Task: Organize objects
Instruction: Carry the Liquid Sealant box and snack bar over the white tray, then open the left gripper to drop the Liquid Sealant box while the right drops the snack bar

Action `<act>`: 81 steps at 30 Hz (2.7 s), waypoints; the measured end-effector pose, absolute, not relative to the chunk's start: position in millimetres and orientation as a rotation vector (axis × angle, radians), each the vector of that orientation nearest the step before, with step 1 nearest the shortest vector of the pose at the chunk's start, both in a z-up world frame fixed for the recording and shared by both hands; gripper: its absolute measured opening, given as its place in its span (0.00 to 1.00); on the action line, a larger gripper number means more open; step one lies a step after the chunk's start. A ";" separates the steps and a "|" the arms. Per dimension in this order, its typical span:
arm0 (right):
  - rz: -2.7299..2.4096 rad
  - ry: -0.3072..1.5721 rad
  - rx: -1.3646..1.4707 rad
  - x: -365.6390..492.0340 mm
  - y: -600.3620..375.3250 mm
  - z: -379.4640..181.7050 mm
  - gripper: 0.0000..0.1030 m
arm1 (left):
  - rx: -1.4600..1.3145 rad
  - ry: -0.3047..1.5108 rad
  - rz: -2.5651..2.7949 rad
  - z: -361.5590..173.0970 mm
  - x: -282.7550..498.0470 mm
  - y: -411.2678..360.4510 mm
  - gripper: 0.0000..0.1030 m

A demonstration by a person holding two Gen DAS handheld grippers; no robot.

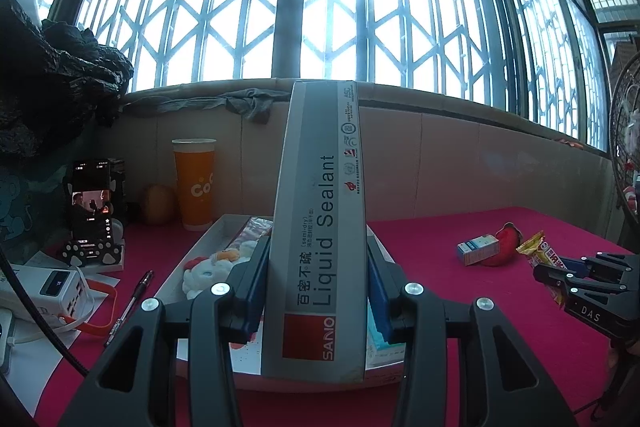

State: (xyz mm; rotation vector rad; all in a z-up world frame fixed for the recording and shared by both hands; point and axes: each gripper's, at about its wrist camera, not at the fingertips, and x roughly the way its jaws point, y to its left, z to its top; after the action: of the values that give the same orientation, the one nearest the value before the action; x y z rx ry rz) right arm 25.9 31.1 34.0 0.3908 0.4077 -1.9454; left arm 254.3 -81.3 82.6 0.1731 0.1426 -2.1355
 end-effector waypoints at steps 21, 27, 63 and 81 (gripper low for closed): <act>-1.878 0.417 0.372 45.5 16.3 38.4 0.19 | 0.173 0.146 -2.108 83.7 268.7 -85.4 0.43; -1.825 0.406 0.371 57.4 5.9 45.3 0.20 | 0.176 0.157 -2.084 84.7 276.0 -91.3 0.43; -1.505 0.427 0.586 135.3 -124.6 45.1 0.20 | 0.467 0.404 -2.117 128.7 252.8 -234.8 0.43; -1.624 0.393 0.443 127.5 -72.8 52.7 0.79 | 0.242 0.451 -2.006 140.4 281.7 -170.0 1.00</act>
State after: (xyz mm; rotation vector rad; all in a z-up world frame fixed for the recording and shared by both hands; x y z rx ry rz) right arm 127.5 -72.8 52.8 0.4427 0.3934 -1.6237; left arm 281.7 -170.0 140.4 0.2423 0.4506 -2.0060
